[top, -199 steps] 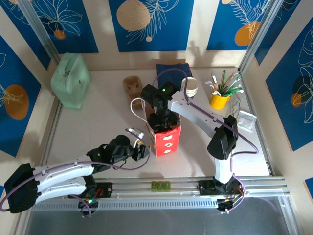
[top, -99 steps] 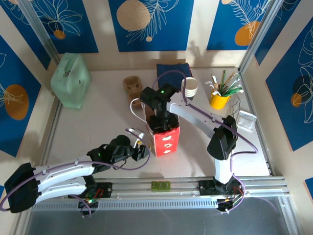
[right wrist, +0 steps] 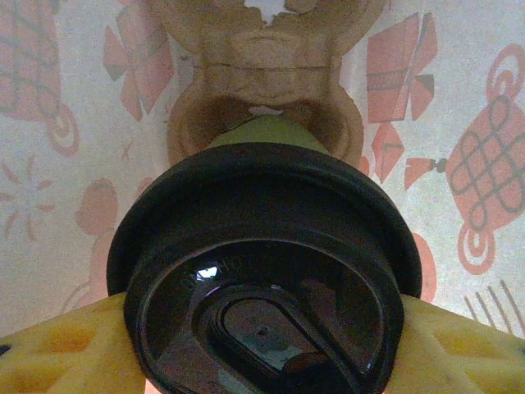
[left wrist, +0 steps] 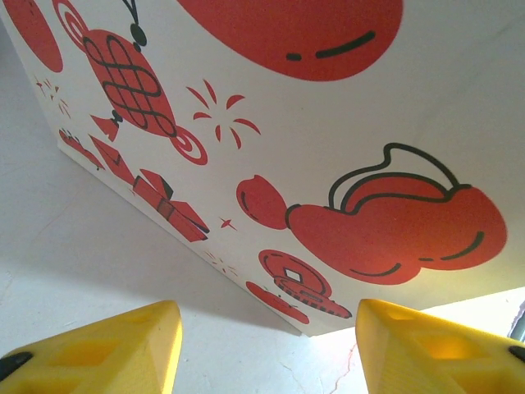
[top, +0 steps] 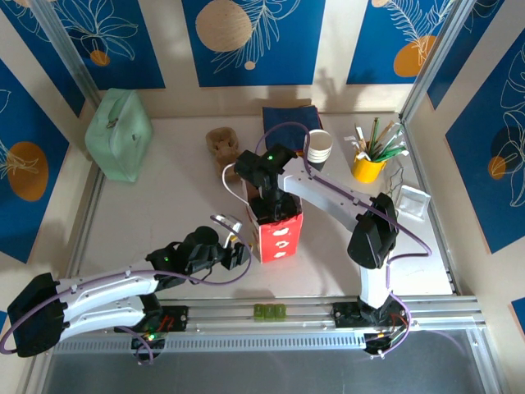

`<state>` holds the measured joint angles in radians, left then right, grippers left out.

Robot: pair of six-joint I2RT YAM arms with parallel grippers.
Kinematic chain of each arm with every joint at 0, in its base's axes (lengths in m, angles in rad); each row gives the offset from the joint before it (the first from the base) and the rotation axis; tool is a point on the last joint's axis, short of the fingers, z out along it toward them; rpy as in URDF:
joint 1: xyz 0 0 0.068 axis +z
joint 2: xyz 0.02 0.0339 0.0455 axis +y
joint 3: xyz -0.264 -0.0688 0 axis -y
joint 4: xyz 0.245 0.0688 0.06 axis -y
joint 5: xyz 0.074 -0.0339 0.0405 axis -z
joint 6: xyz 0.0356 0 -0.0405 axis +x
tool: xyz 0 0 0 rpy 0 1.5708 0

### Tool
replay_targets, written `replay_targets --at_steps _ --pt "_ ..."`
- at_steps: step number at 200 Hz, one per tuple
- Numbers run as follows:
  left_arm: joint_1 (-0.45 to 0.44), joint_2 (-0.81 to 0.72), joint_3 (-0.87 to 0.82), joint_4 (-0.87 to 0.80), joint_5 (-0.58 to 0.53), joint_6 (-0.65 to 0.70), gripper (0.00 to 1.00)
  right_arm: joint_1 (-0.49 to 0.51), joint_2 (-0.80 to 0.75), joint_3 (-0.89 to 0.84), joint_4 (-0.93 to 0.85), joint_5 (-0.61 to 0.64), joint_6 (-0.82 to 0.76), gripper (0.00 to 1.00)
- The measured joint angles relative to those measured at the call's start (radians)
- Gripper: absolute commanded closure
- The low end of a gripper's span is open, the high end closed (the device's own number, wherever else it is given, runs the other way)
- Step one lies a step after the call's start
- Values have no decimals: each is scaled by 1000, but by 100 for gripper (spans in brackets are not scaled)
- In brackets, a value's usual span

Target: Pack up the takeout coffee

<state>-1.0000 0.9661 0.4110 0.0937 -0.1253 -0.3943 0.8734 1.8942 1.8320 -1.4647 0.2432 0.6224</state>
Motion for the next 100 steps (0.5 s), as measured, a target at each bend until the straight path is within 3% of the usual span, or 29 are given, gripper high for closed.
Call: replay_targets --at_steps 100 --pt "0 5 -5 16 -6 2 41 0 -7 -13 14 0 0 39"
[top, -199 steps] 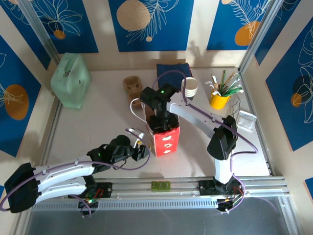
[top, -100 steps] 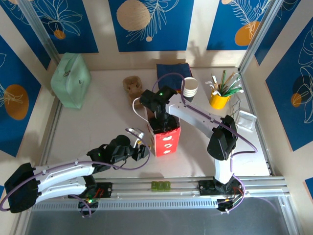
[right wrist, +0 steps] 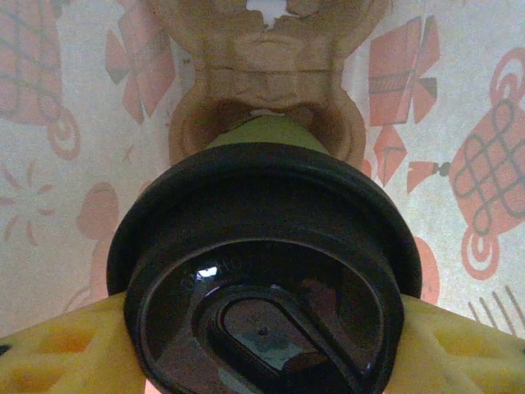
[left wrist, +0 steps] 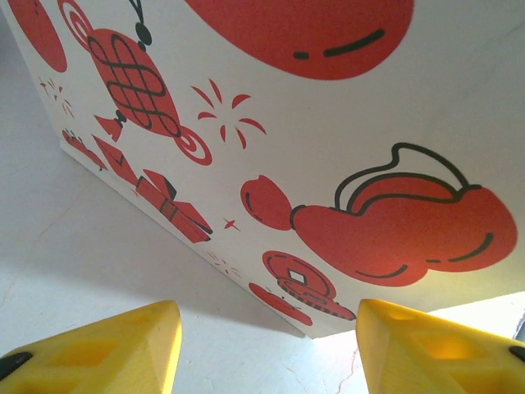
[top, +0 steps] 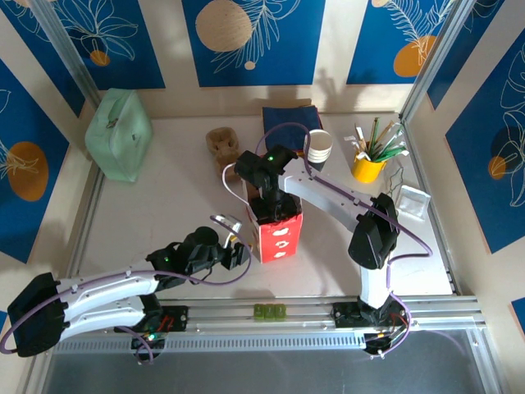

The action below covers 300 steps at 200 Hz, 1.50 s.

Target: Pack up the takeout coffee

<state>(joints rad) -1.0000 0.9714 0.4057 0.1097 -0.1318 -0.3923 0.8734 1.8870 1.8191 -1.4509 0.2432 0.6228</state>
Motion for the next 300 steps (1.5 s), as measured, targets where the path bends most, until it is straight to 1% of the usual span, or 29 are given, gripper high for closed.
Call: replay_targets --at_steps 168,300 --pt "0 33 0 9 0 2 41 0 -1 0 7 -1 -1 39" --pt "0 28 0 9 -1 2 41 -3 -8 -50 53 -8 -1 39"
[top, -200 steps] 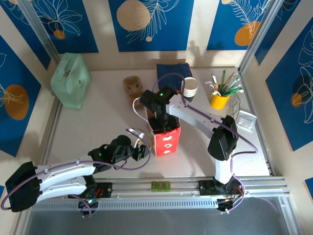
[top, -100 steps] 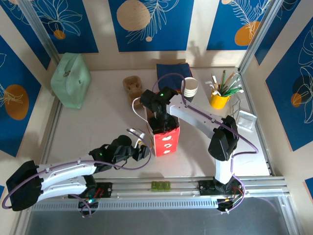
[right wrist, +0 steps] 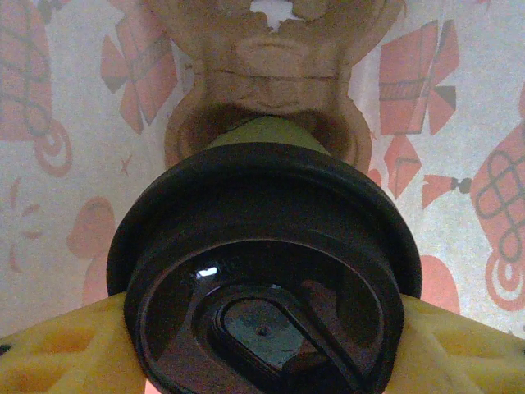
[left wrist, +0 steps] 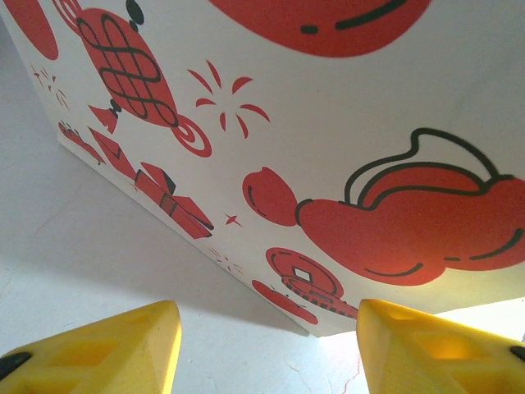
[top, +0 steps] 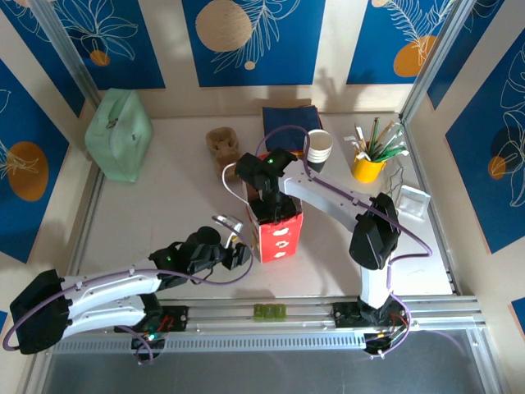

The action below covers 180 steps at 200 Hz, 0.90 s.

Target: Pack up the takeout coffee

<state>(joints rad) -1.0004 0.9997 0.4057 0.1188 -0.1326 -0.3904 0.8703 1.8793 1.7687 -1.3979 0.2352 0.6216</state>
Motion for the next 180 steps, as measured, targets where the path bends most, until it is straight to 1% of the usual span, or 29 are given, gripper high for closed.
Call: replay_targets --at_steps 180 --pt "0 -10 -7 0 -8 -1 41 0 0 -16 19 -7 0 38"
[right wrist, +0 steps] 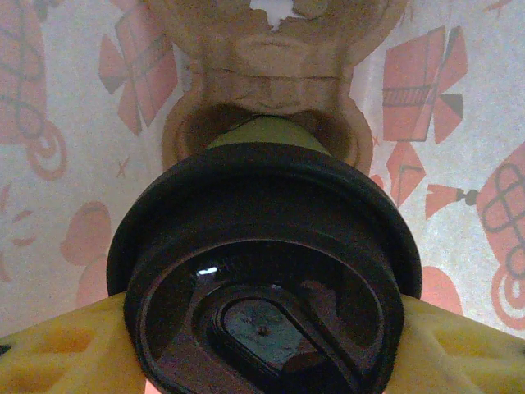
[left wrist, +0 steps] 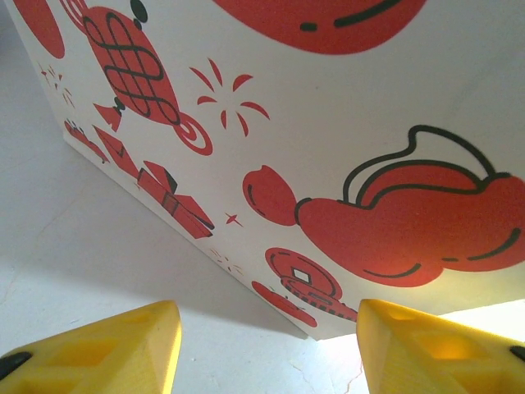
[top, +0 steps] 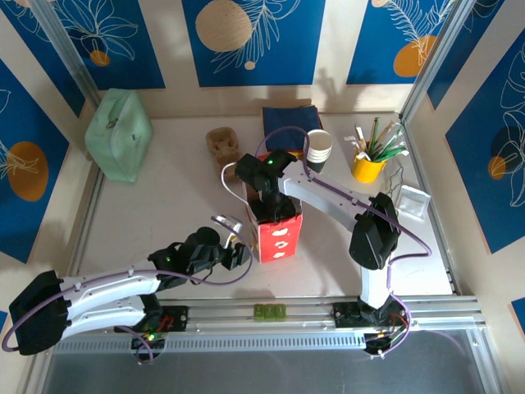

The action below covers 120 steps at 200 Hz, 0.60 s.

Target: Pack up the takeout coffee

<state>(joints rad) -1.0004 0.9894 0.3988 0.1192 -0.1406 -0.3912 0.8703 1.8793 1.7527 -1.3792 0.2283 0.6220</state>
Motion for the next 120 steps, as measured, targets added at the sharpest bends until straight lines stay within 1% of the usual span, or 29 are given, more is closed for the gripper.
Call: replay_targets --at_steps 120 --pt "0 0 0 0 0 0 41 -9 0 -13 4 0 0 38"
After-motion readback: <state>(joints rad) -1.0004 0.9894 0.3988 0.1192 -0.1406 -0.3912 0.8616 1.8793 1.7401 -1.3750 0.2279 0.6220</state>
